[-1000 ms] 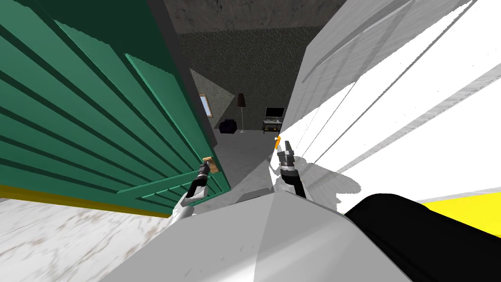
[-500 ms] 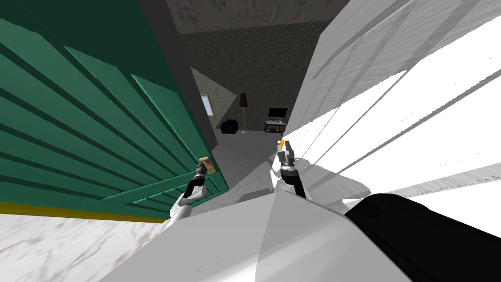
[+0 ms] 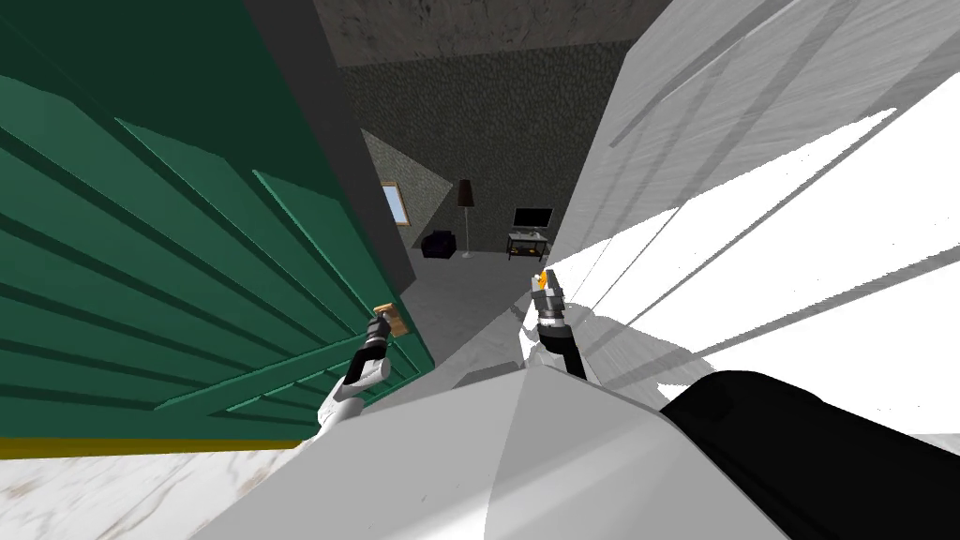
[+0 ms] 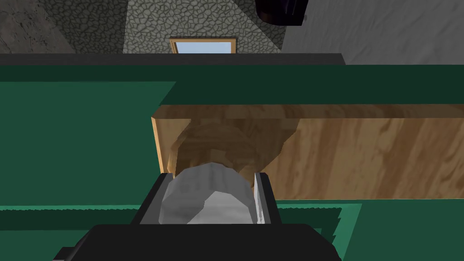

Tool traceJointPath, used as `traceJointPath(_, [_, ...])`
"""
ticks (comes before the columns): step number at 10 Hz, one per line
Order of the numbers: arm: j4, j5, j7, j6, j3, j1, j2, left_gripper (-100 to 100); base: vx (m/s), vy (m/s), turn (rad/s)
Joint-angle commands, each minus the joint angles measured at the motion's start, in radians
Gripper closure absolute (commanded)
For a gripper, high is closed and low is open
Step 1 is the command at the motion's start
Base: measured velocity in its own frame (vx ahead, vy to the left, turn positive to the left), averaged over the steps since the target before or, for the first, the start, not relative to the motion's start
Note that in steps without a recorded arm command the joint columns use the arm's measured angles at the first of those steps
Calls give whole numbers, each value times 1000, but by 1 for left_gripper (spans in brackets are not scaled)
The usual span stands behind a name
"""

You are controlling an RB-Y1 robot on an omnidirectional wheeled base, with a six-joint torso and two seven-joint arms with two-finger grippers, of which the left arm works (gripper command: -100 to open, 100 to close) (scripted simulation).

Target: Push the door open

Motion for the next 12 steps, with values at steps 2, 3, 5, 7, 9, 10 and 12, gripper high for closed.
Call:
traceJointPath(2, [-16,34,-34,-2,41,11,-1,100,188,-8,-39])
traceJointPath(3, [-16,34,-34,-2,41,11,-1,100,121,7,-23])
traceJointPath(5, [-24,70,-68,-2,81,27,-4,100,157,-27,-52])
traceJointPath(7, [-32,103,-97,-3,117,42,-6,100,217,-23,-28])
traceJointPath(9, [-40,137,-128,-3,155,57,-8,100,186,14,-68])
traceJointPath(10, [-43,146,-136,-4,164,61,-8,100,167,-14,-36])
traceJointPath(12, [-49,172,-161,-4,193,73,-10,100,154,-2,-28])
